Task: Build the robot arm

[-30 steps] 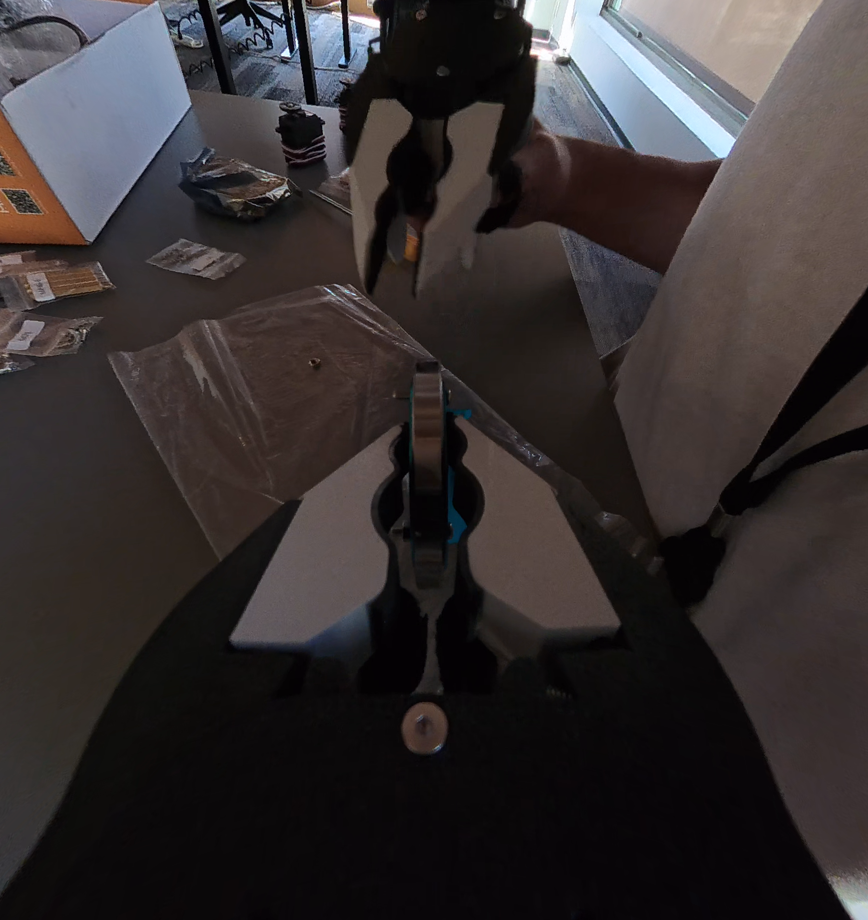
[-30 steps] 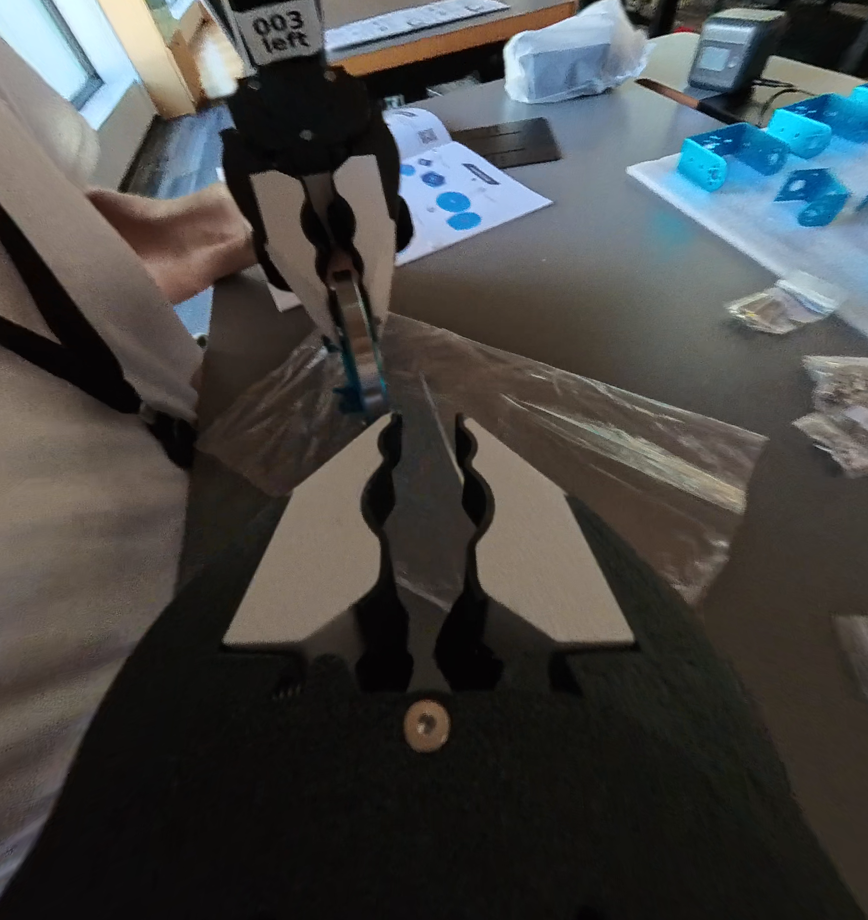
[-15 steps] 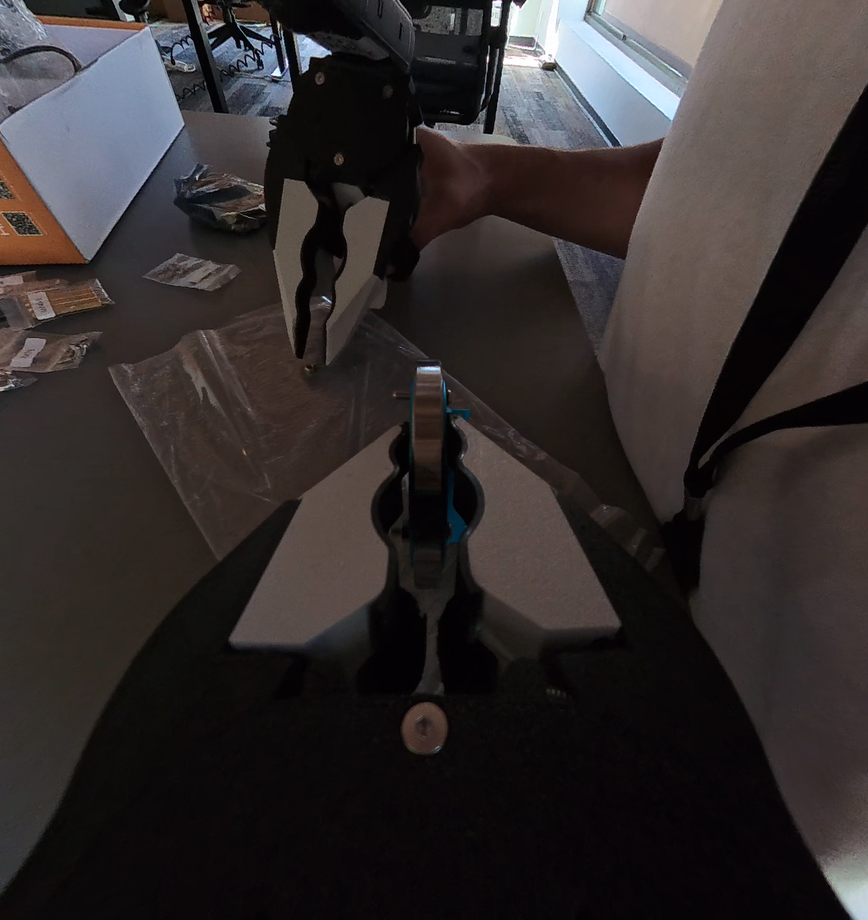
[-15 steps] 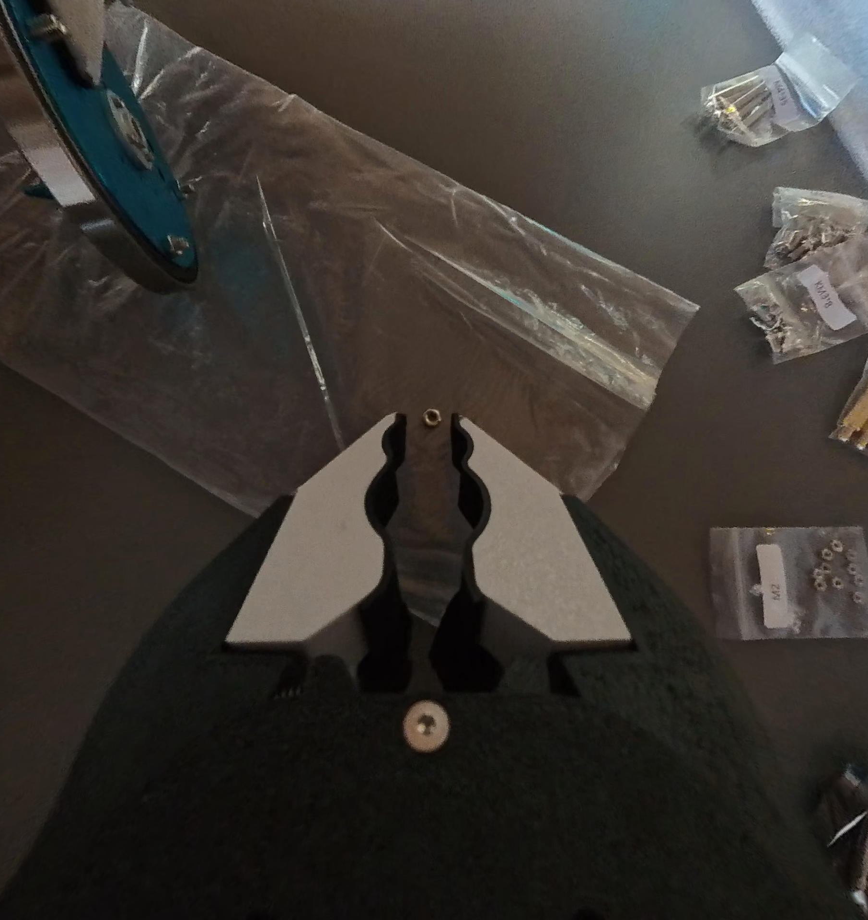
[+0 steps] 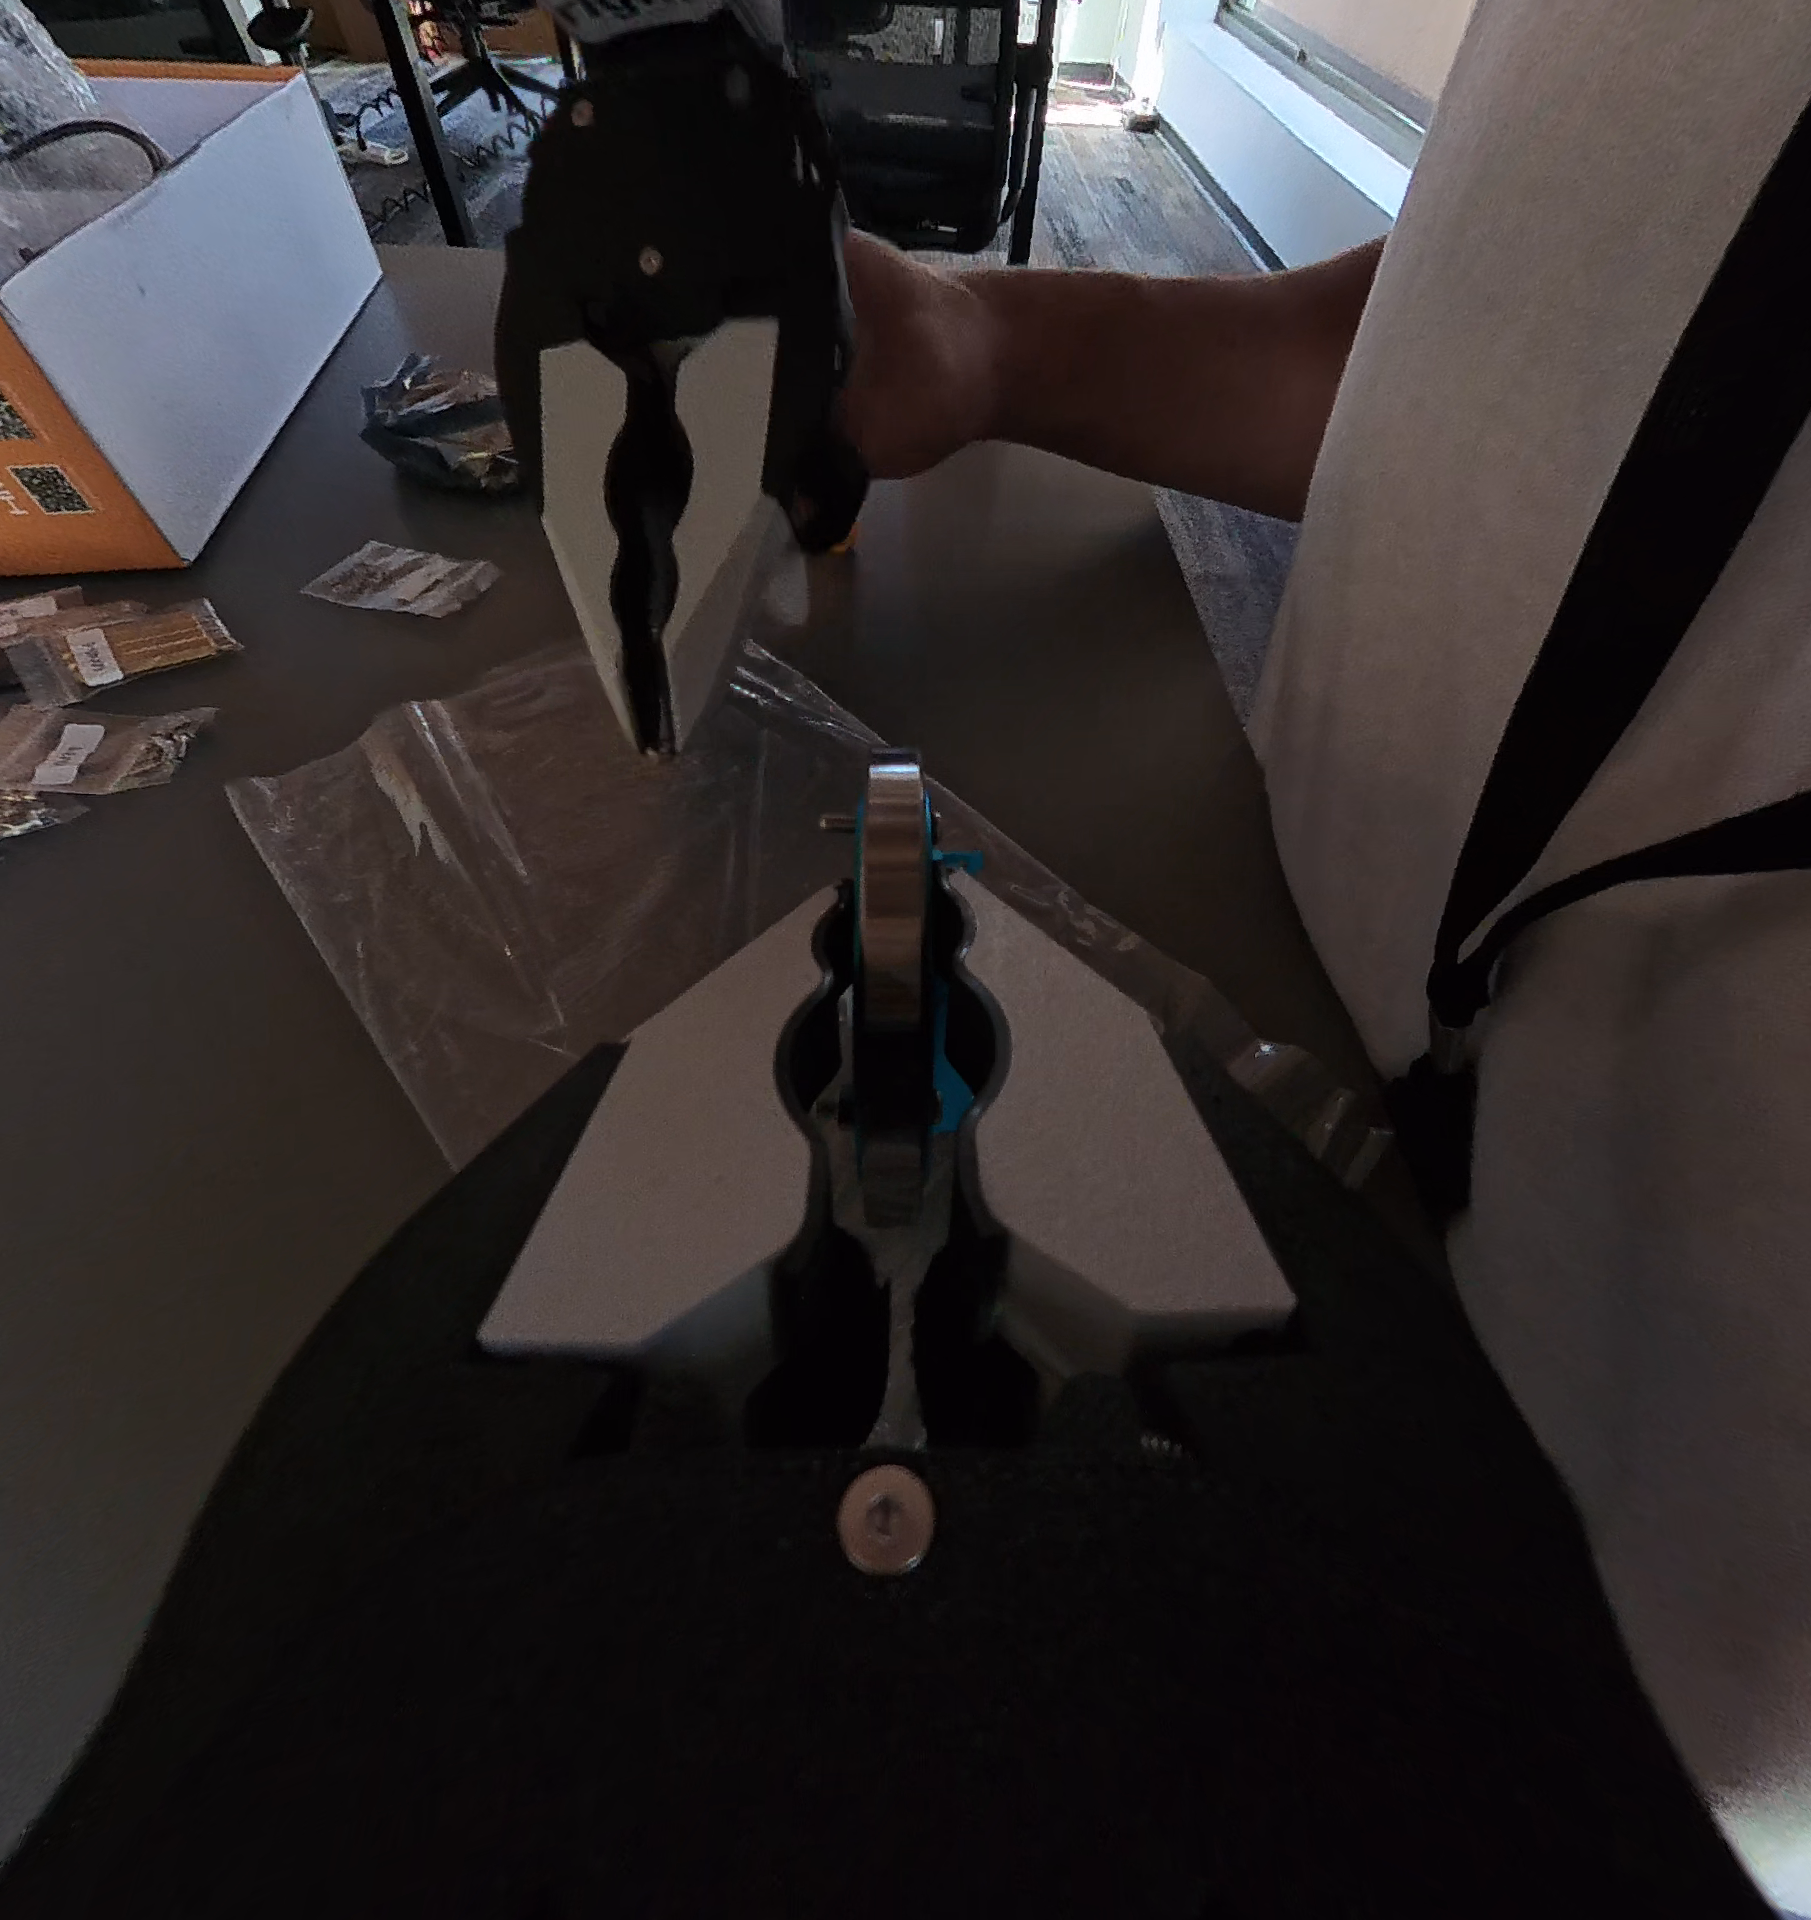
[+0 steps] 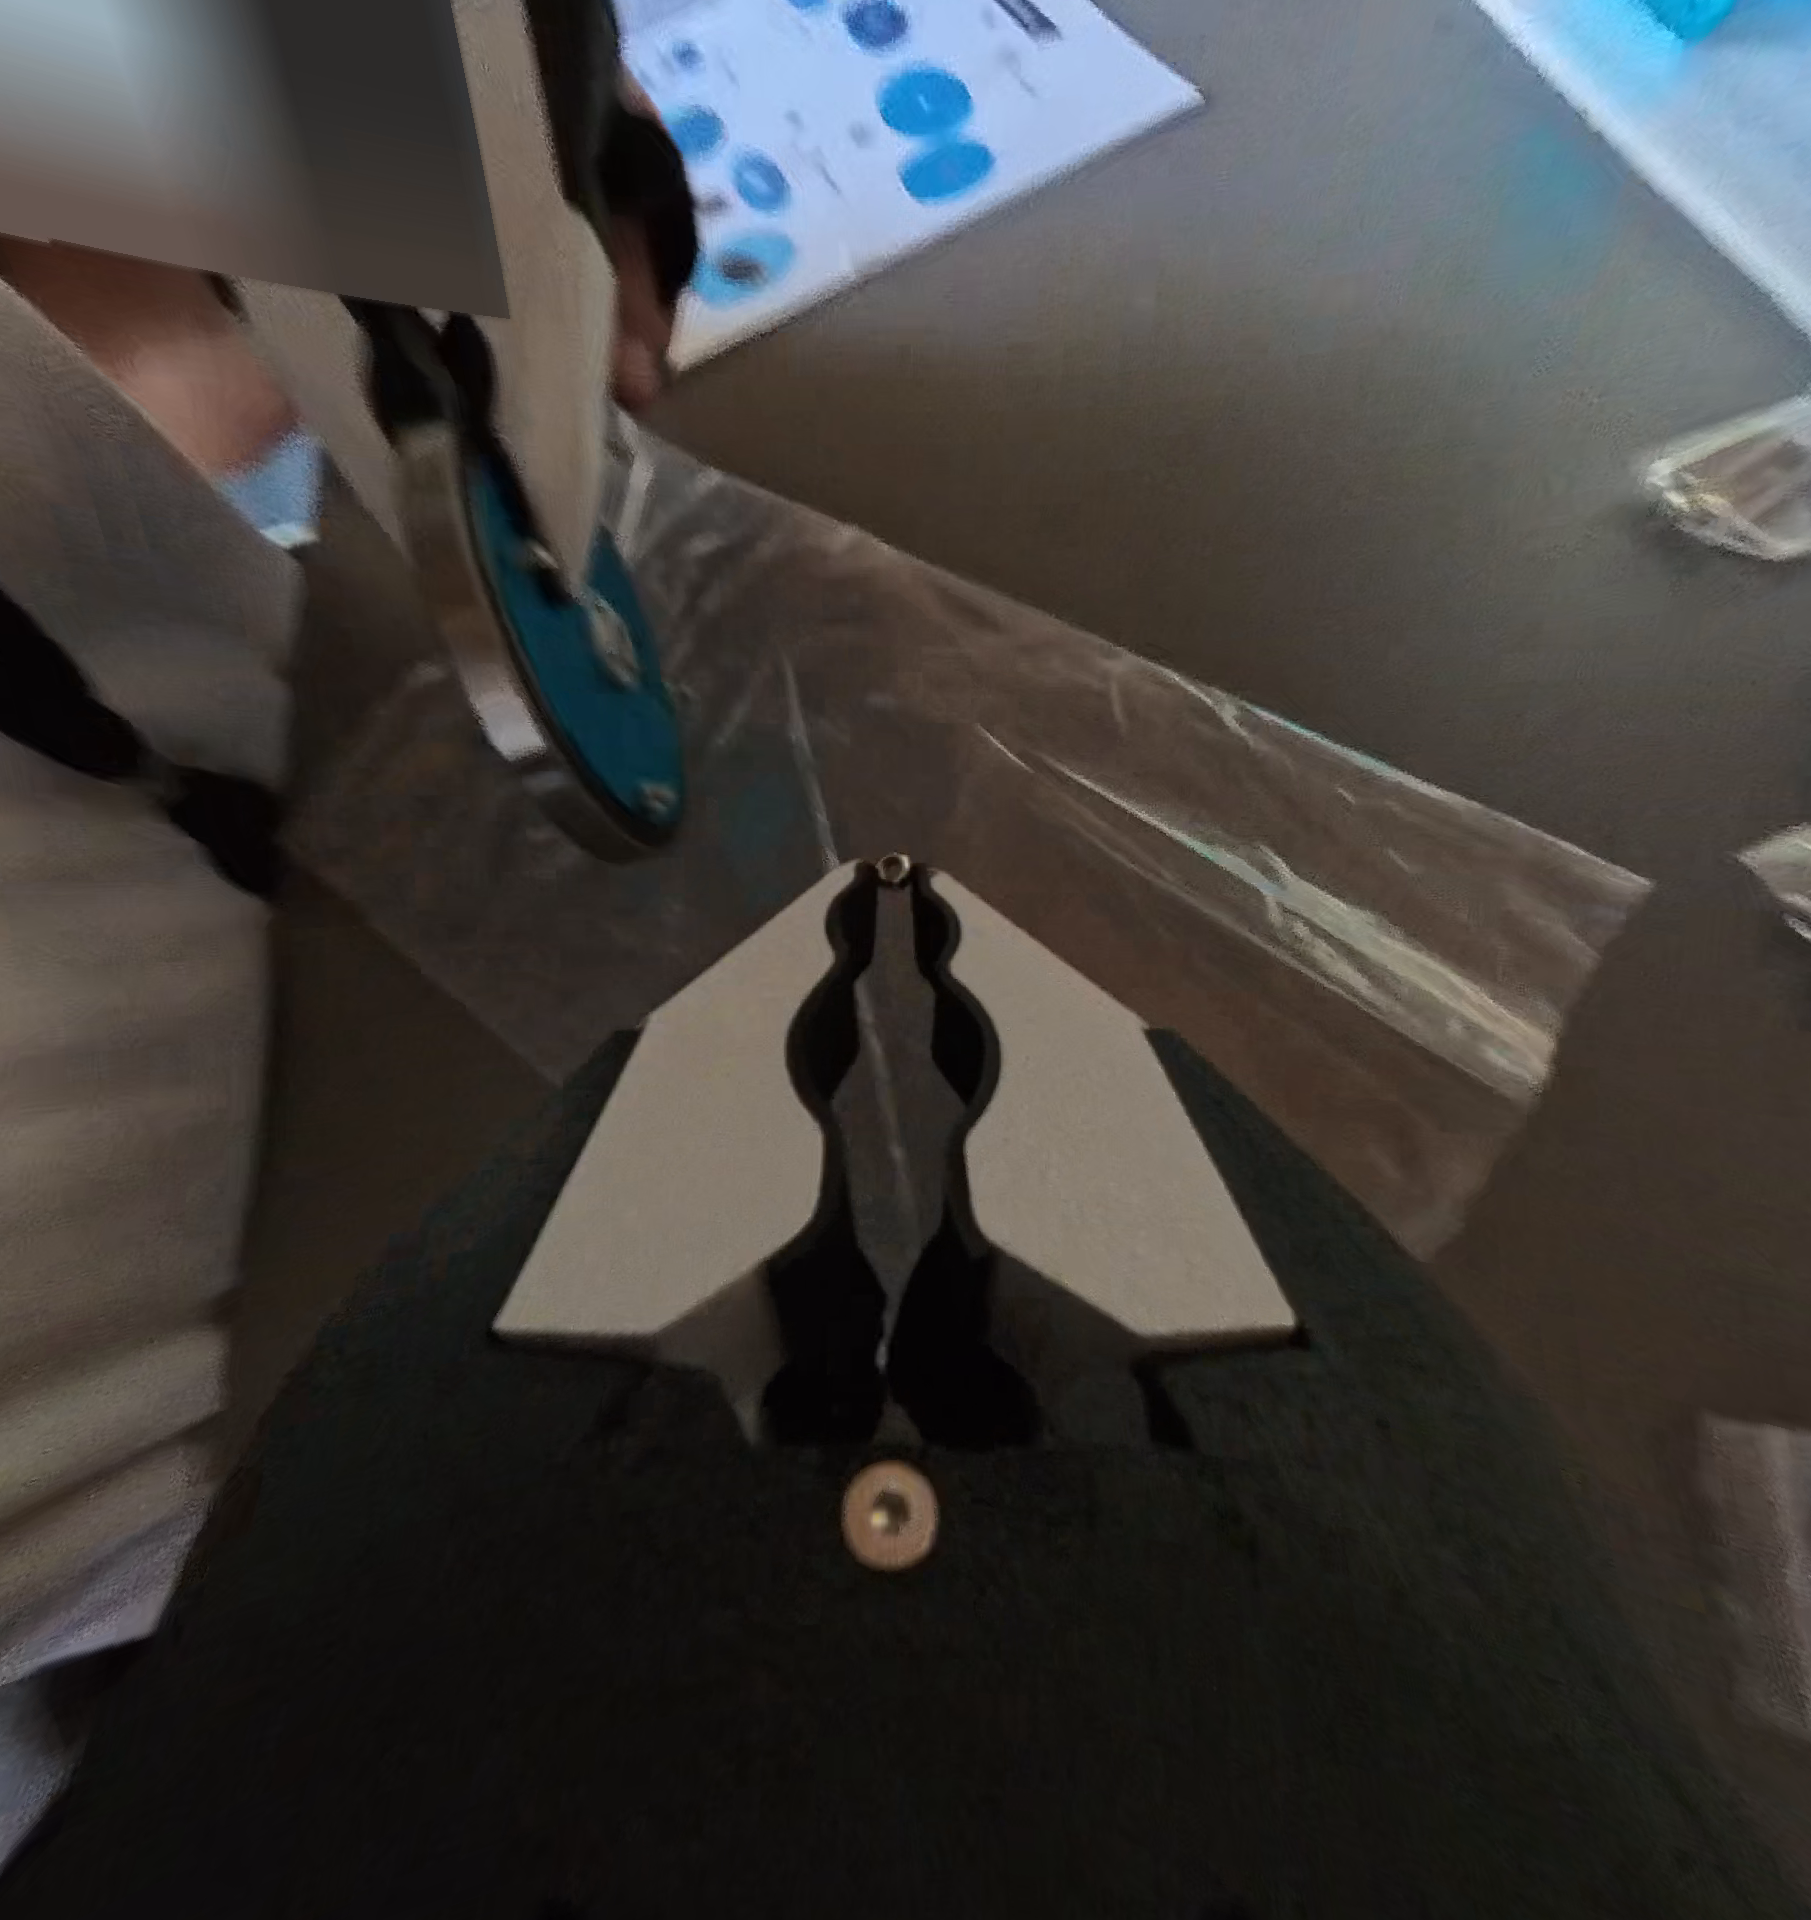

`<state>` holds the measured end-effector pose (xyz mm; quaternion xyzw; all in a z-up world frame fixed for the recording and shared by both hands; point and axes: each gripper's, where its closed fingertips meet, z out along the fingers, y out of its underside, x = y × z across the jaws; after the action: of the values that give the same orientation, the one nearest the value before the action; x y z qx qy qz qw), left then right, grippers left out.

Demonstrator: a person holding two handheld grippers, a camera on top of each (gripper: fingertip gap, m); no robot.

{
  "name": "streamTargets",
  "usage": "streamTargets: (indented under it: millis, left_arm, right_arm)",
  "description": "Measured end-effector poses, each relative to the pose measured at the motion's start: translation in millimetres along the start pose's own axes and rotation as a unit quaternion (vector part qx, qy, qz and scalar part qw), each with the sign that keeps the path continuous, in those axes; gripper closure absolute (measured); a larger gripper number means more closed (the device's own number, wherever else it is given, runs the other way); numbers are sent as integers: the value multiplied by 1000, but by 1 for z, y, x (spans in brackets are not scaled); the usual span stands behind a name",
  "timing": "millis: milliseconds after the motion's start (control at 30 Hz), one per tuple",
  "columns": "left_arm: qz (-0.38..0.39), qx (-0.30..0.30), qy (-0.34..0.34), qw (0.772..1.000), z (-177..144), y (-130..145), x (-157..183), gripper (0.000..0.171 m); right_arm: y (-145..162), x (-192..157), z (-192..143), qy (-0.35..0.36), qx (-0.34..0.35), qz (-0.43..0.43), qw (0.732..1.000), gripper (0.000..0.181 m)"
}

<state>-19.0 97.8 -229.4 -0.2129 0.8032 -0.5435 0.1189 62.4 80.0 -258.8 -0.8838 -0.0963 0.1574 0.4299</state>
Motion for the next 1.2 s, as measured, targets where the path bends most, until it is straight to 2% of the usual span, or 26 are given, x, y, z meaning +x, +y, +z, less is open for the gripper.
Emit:
streamTargets:
  millis: [133, 233, 333, 533, 633, 700, 800, 833, 1000, 1133, 1200]
  left_arm:
    - [13, -2, -3, 1000, 0, 0, 2, 158]
    - [23, -2, -5, 1000, 0, 0, 4, 158]
    - [35, -4, -7, 999, 0, 0, 6, 158]
    - [44, -7, -12, 999, 2, 0, 7, 159]
    - [21, 2, -12, 1000, 0, 0, 5, 159]
    - [5, 6, -12, 1000, -2, 1, 4, 158]
    - [-4, 8, -12, 1000, -4, 1, 2, 158]
    - [-8, 9, -11, 1000, -4, 1, 2, 158]
    - [-40, 14, -6, 999, -5, 1, -4, 158]
    - [-60, 19, -2, 998, -6, 1, -7, 159]
    - [-65, 21, -1, 998, -6, 1, -8, 159]
  right_arm:
    - [-49, -52, 8, -204, 88, 80, 972, 176]
    - [-54, -66, 16, -291, 72, 122, 946, 176]
    - [-56, -71, 15, -345, 56, 142, 926, 176]
    - [-50, -68, 21, -388, 3, 152, 909, 176]
    - [-45, -61, 26, -374, -2, 142, 917, 176]
    - [-36, -51, 29, -333, -14, 120, 935, 176]
    - [-3, -13, 33, -185, -76, 39, 979, 176]
    - [7, -4, 32, -148, -95, 9, 984, 175]
    - [28, 4, 32, -66, -128, -46, 989, 174]
    - [27, 7, 31, -36, -105, -66, 992, 174]
    - [24, 7, 28, -34, -93, -62, 993, 164]
